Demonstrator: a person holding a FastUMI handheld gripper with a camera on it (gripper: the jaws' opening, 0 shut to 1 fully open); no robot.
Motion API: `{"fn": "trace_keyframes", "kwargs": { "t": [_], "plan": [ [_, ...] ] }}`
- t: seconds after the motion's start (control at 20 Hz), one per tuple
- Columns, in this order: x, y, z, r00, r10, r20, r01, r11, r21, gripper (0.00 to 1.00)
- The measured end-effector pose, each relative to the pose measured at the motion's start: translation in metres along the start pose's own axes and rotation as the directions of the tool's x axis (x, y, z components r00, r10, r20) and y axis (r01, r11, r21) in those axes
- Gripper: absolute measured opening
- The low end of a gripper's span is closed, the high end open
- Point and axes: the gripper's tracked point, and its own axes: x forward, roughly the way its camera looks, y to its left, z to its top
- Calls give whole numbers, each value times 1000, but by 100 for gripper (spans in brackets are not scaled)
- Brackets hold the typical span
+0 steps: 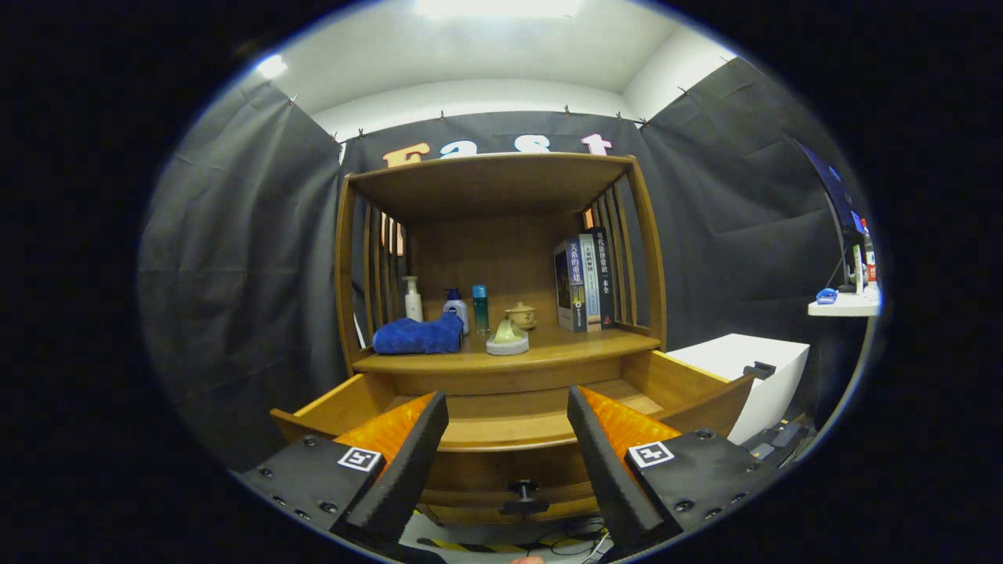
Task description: Pull open the drawer, take out the items inside it, and place them on the countertop above the cabinet.
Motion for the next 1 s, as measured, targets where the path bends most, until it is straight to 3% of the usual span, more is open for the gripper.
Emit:
{"fn": "trace_keyframes", "kwargs": {
  "t": [0.4, 1.0],
  "plan": [
    [-1, -1, -49, 999, 9, -32, -11, 996, -85, 98],
    [15, -1, -95, 993, 20, -119, -26, 998, -55, 97]
  ]
}}
